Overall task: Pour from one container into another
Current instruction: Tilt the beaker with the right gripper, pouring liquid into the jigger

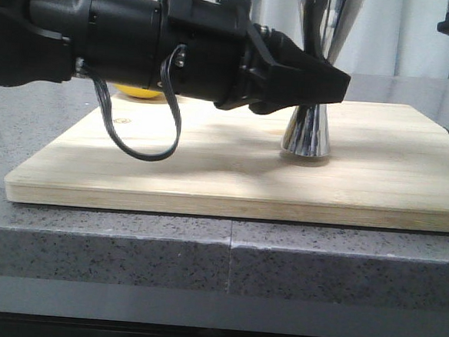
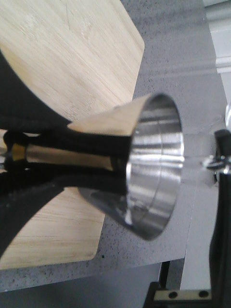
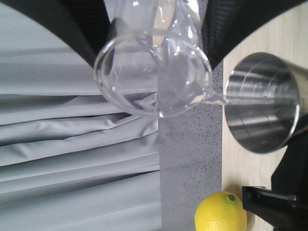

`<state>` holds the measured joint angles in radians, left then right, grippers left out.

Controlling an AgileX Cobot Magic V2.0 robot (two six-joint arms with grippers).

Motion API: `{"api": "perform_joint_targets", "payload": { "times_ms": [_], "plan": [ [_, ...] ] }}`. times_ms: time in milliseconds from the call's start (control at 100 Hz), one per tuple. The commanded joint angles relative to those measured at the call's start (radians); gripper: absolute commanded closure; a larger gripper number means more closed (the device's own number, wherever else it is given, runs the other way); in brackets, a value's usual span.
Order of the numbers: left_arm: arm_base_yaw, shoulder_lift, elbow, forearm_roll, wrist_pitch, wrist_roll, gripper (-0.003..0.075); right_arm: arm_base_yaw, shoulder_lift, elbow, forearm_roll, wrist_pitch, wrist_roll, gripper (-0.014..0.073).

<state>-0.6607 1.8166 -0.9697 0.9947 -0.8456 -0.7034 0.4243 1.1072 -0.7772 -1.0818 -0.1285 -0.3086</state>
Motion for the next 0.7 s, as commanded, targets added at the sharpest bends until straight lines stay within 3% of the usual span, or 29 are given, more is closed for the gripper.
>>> {"api": "perform_joint_targets", "payload": {
  "times_ms": [0,690],
  "plan": [
    [-0.002,-0.057,-0.024,-0.037,-0.079,-0.008,0.0741,0.004,-0.025,-0.037,-0.014,-0.036,-0.008,0.0344],
    [-0.002,-0.057,-0.024,-0.03,-0.079,-0.008,0.0741,0.004,-0.025,-0.037,-0.084,-0.033,-0.008,0.0344]
  ]
}}
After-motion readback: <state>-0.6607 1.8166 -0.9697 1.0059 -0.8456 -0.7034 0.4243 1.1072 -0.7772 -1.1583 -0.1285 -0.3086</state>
